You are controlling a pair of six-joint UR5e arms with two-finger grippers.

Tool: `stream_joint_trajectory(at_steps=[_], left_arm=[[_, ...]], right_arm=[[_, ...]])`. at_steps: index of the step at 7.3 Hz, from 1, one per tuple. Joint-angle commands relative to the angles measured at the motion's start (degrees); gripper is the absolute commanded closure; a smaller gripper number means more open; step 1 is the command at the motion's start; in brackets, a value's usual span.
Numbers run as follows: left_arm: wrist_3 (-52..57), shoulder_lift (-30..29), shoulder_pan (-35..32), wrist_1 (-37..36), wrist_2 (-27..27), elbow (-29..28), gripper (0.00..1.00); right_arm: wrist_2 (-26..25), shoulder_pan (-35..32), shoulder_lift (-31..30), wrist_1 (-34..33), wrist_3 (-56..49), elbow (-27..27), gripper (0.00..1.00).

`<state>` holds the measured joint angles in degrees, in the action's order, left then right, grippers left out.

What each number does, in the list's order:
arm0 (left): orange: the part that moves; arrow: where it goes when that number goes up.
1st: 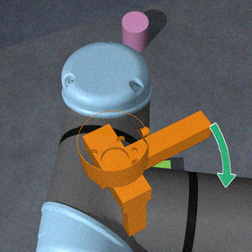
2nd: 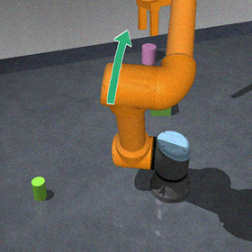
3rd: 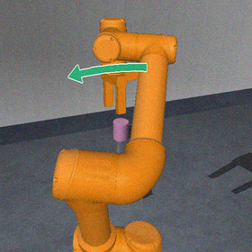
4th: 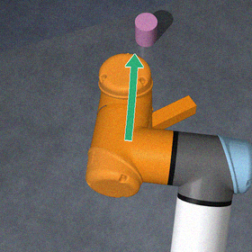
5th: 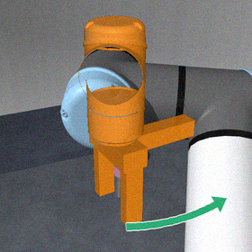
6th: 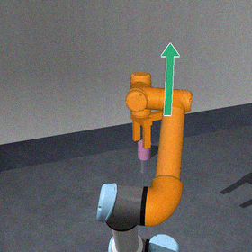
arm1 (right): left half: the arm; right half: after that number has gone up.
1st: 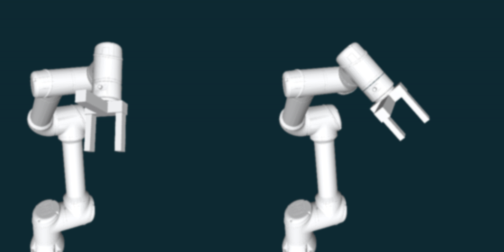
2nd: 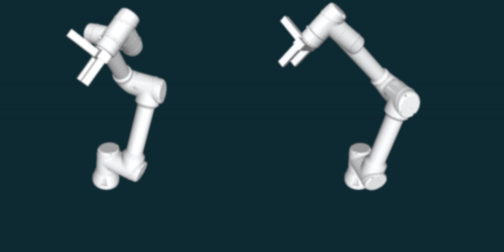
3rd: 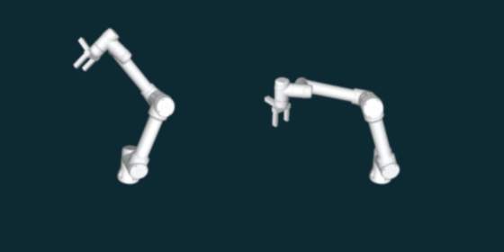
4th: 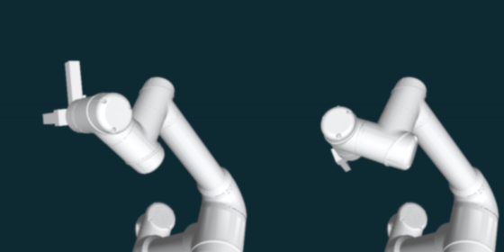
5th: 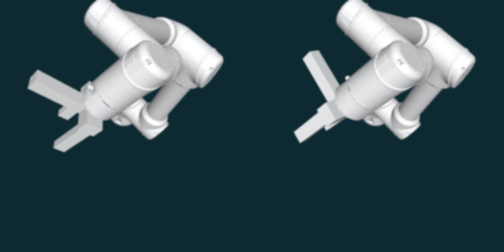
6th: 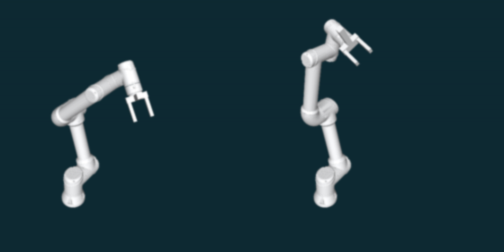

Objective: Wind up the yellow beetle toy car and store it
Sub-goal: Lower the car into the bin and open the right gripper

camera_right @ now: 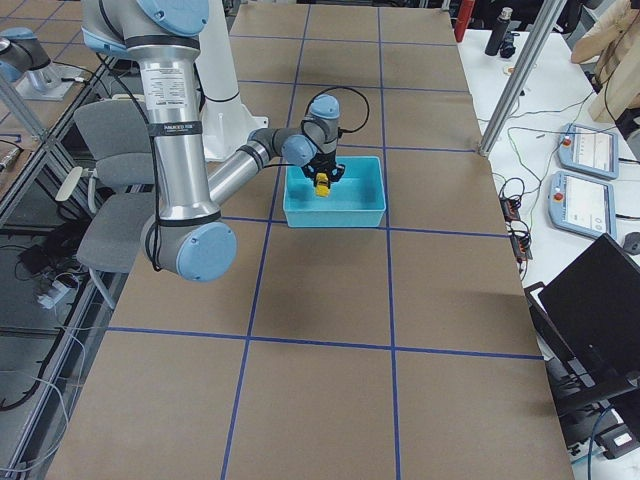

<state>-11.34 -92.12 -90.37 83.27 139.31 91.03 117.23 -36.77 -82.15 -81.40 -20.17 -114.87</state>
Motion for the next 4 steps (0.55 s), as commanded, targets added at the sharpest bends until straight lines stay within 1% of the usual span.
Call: stream_joint_trajectory(at_steps=[1, 4], left_arm=[[0.00, -0.78, 0.02, 0.05, 0.00, -0.95, 0.00], [-0.09, -0.78, 0.02, 0.05, 0.00, -1.21, 0.00]], right_arm=[[0.54, 0.12, 0.32, 2.65, -0.13, 3.85, 1.00], [0.37, 0.29, 0.85, 3.09, 0.30, 5.44, 1.00]])
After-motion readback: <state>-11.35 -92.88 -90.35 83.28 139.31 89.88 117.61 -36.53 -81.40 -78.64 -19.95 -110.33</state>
